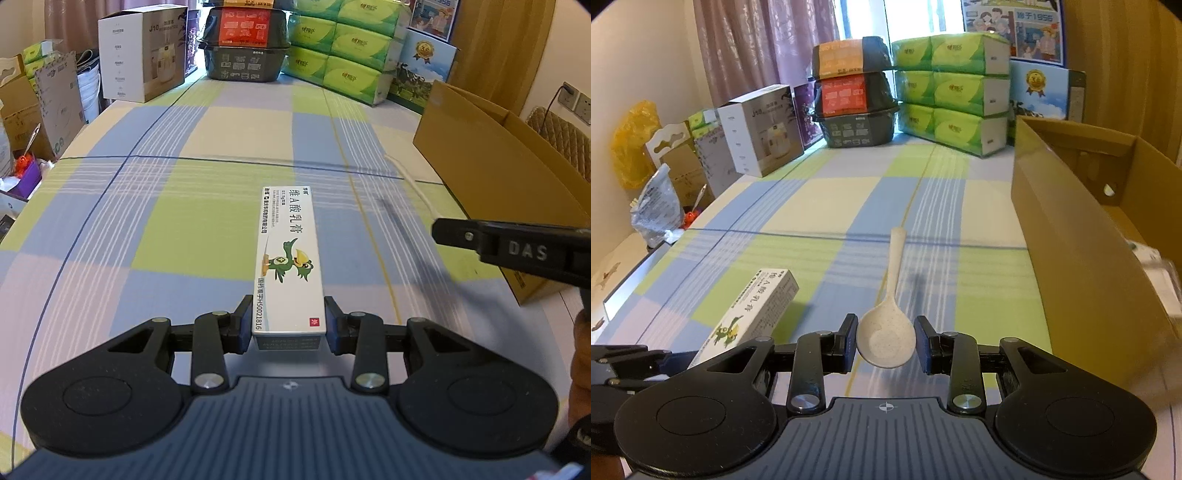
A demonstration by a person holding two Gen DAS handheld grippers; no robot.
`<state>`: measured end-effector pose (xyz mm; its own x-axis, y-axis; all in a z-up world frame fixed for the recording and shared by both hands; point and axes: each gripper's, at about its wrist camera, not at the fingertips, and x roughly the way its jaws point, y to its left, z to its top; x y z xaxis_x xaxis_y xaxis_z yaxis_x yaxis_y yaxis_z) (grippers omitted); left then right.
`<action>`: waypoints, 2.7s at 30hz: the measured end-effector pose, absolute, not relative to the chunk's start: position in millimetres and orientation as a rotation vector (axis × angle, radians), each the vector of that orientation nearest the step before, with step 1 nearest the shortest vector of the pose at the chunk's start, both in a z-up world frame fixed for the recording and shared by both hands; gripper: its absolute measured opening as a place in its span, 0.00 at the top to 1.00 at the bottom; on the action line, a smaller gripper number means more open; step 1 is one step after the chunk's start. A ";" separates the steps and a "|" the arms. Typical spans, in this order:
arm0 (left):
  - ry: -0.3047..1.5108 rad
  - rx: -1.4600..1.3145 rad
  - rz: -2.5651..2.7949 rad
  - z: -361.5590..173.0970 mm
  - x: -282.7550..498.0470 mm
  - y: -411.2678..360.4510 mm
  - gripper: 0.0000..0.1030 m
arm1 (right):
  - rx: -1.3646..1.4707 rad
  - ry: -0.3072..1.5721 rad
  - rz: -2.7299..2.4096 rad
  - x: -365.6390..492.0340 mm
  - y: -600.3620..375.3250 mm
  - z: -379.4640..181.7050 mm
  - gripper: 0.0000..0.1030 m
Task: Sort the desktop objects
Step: 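Carry the spoon and medicine box over the cardboard box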
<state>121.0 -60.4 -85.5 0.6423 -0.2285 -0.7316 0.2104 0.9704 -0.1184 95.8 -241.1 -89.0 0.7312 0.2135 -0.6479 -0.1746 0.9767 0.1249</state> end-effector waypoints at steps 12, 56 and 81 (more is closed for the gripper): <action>0.810 -0.026 -0.251 -71.3 72.8 -63.5 0.69 | 0.047 0.657 0.187 28.7 -255.2 -72.0 0.71; 0.710 0.015 -0.457 4.1 -25.2 -178.9 0.69 | 0.097 0.473 -0.030 -93.4 -364.2 11.5 0.71; 0.695 0.019 -0.559 20.4 -18.4 -243.8 0.69 | 0.118 0.451 -0.113 -96.3 -414.4 20.7 0.71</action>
<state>-18.4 -243.8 20.4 0.6277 -0.4819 -0.6113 0.4944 0.8534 -0.1651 -96.3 -414.4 20.7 0.8939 -0.0823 -0.4406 0.1347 0.9869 0.0889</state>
